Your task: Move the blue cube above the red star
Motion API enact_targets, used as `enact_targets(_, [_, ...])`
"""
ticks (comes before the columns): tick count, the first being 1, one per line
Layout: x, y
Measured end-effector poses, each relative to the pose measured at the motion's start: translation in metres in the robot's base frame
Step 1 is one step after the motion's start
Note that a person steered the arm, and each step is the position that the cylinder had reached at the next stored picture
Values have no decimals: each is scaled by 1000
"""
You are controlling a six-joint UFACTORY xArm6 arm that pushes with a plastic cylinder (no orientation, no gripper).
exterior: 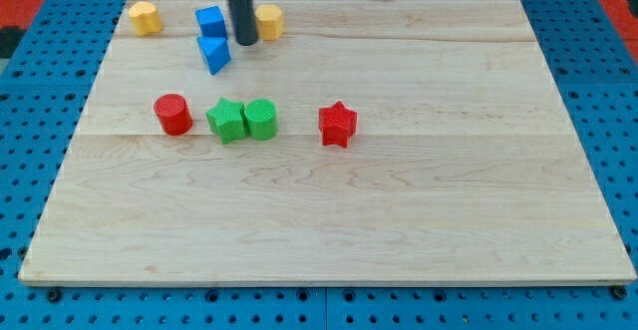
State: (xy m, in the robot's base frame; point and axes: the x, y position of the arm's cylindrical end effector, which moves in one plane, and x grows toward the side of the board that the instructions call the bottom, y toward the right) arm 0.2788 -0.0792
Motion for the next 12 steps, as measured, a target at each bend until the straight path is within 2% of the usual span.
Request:
enact_targets(3, [0,65])
enact_targets(4, [20,77])
enact_targets(5, [59,53])
enact_targets(8, [59,33])
enact_targets(9, [58,20])
enact_targets(12, [53,-158])
